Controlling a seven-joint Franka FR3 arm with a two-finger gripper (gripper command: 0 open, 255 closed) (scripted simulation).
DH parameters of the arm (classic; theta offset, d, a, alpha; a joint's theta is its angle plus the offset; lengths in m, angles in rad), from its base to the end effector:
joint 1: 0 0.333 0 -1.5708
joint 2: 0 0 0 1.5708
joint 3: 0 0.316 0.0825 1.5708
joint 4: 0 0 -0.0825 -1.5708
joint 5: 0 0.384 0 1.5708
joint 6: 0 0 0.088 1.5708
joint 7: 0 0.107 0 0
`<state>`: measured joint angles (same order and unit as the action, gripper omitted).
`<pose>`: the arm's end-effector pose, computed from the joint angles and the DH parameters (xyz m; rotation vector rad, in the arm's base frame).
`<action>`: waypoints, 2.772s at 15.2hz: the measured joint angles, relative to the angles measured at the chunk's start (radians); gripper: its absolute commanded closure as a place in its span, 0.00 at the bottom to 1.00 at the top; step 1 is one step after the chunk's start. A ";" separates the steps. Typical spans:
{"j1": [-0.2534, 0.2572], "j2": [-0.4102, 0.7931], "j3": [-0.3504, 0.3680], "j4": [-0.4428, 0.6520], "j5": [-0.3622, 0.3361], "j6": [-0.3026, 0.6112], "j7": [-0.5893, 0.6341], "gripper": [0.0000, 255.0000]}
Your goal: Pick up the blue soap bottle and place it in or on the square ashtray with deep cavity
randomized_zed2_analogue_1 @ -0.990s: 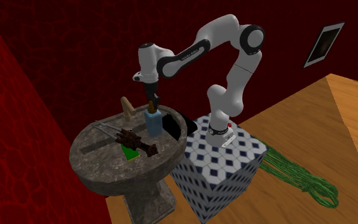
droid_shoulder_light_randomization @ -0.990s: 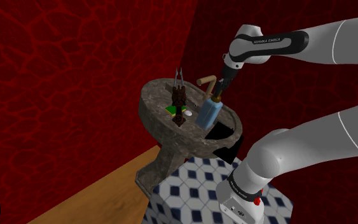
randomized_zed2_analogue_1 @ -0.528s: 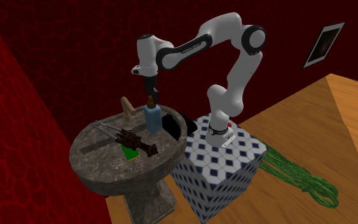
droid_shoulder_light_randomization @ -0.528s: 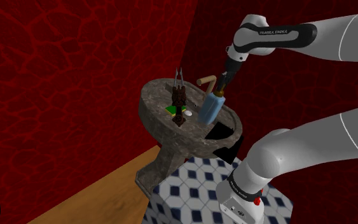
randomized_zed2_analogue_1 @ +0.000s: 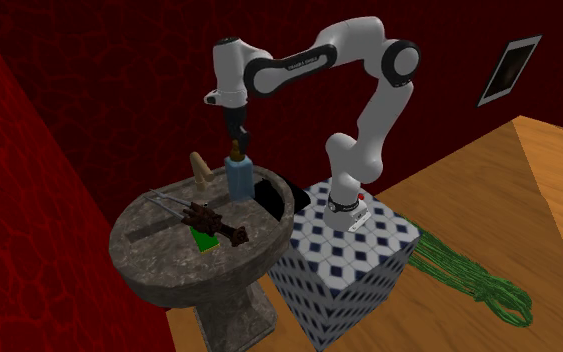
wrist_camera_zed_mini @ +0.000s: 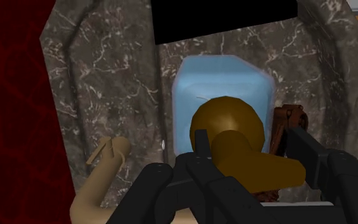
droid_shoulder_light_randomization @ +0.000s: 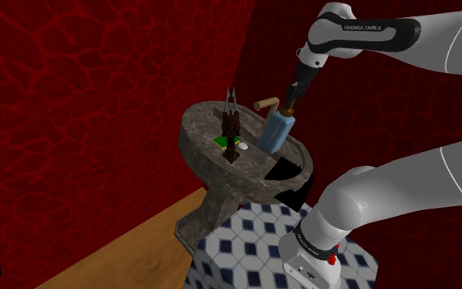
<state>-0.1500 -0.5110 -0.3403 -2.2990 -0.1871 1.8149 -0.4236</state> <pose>0.3452 -0.2198 0.5284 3.1230 0.0292 -0.0035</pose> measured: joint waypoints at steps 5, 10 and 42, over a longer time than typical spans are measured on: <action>0.003 0.002 0.007 0.065 0.006 -0.062 -0.003 1.00; -0.025 -0.119 0.016 0.058 -0.019 -0.174 -0.022 1.00; -0.123 -0.491 -0.004 -0.206 -0.119 -0.276 -0.071 1.00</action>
<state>-0.2729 -1.0016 -0.3446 -2.5051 -0.3060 1.5388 -0.4945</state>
